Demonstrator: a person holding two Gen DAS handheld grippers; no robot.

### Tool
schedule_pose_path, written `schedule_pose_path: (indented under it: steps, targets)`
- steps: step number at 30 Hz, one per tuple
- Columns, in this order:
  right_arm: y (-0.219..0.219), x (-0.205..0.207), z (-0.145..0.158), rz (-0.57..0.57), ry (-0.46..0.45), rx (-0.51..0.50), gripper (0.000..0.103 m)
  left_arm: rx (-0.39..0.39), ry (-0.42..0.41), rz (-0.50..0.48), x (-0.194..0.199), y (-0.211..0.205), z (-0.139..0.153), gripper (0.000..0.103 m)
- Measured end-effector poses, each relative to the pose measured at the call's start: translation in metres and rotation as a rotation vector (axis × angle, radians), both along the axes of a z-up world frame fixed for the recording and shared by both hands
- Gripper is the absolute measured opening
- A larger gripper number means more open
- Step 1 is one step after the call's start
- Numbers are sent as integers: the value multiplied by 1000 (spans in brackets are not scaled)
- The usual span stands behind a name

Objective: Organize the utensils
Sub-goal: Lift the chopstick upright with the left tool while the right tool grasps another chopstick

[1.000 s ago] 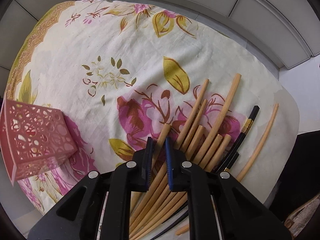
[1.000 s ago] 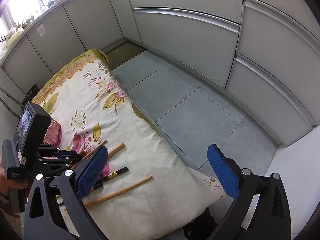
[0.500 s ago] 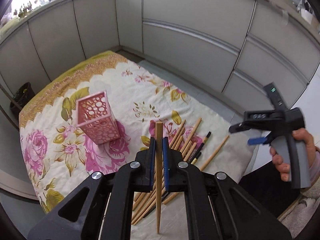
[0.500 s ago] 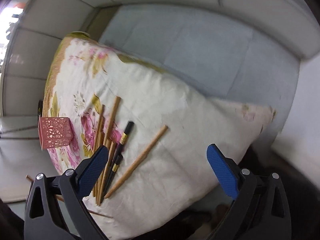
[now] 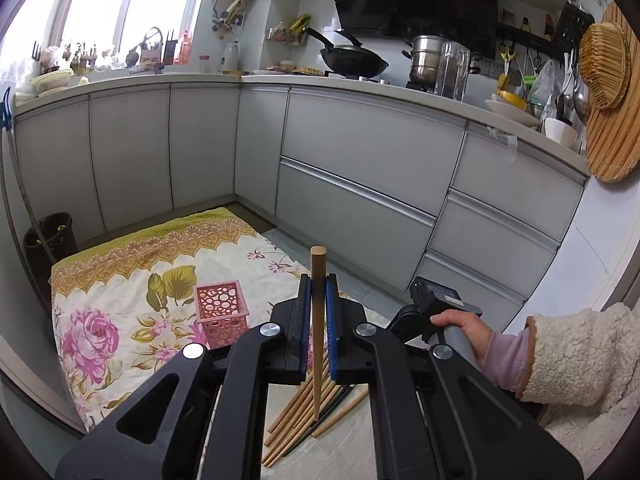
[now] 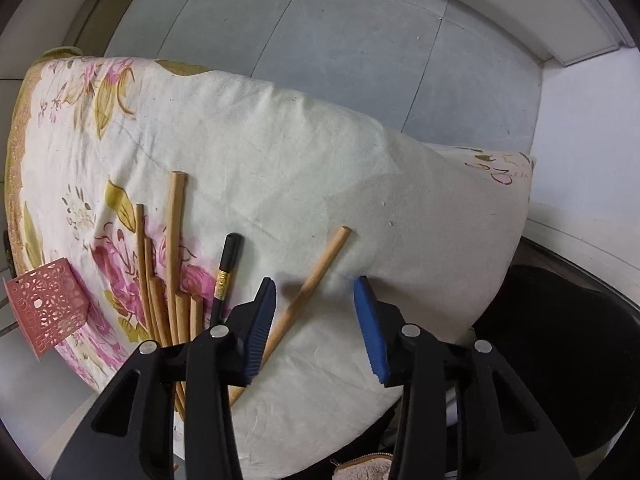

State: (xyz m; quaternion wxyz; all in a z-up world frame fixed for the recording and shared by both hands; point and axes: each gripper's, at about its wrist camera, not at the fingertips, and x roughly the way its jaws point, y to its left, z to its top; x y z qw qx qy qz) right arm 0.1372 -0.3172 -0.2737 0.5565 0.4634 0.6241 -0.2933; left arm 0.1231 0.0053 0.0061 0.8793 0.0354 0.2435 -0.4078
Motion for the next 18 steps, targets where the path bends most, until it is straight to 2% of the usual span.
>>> schedule_pose_path:
  steps: [2, 4, 7, 10, 13, 18]
  targets:
    - [8, 5, 2, 23, 32, -46, 33, -26, -7, 9, -3, 10, 6, 6]
    - [18, 9, 5, 60, 26, -91, 17, -48, -16, 19, -5, 17, 9, 6]
    - [28, 8, 7, 73, -63, -84, 10, -72, -23, 30, -7, 23, 14, 6]
    - [37, 0, 9, 95, -176, -27, 6, -87, -21, 47, -8, 25, 17, 6]
    - [38, -9, 33, 162, -281, -107, 6, -103, -22, 69, -10, 27, 20, 6]
    - [50, -20, 67, 223, -418, -168, 6, -131, -24, 101, -12, 30, 25, 6]
